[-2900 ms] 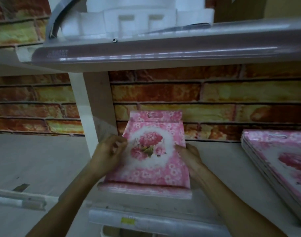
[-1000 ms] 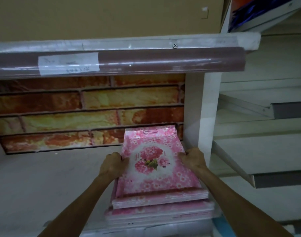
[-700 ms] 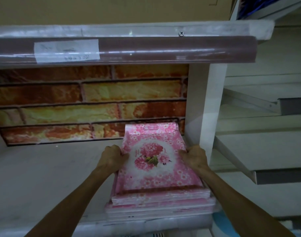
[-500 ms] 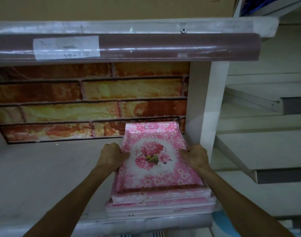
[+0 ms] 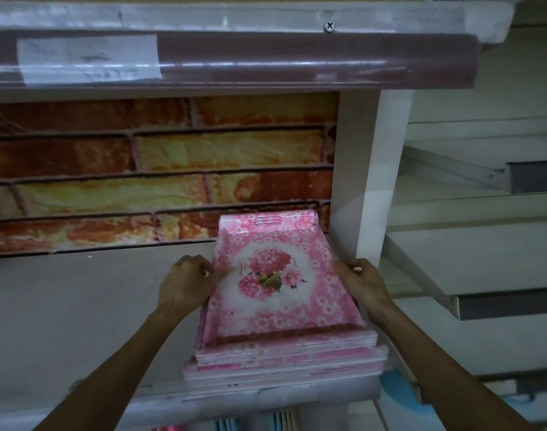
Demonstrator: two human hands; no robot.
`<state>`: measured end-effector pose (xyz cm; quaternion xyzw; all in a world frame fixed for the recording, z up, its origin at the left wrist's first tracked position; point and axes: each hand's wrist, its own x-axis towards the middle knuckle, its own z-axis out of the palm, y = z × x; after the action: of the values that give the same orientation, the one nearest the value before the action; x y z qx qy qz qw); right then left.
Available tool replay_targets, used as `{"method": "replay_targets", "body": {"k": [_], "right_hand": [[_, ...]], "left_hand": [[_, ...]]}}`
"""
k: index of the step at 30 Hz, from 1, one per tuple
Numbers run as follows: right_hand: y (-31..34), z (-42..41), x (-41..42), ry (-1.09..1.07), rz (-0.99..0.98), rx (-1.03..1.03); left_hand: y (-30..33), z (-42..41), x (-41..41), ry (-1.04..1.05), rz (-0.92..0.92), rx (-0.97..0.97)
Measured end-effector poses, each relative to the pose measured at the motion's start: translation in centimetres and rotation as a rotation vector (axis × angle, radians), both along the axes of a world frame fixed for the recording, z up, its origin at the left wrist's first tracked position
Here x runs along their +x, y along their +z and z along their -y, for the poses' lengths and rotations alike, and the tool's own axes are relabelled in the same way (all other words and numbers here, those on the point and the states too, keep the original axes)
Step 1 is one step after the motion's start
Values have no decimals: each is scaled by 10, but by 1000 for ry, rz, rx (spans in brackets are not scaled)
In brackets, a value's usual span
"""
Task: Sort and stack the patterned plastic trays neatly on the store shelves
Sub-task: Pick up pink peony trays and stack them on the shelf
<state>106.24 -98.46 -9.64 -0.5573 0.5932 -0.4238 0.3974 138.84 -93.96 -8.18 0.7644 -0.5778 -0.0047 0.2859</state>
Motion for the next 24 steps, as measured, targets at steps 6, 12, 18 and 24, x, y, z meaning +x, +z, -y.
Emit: {"method": "replay_targets", "body": {"k": [6, 12, 18, 24], "right_hand": [[-6, 4, -3, 100, -66, 125], [13, 25, 5, 209, -76, 301], [5, 37, 17, 297, 234, 367], [-2, 33, 15, 213, 271, 324]], "left_hand": [[-22, -17, 14, 61, -796, 161], [-24, 0, 9, -47, -822, 300], [-27, 15, -1, -78, -902, 289], [-39, 8, -4, -23, -1086, 118]]}}
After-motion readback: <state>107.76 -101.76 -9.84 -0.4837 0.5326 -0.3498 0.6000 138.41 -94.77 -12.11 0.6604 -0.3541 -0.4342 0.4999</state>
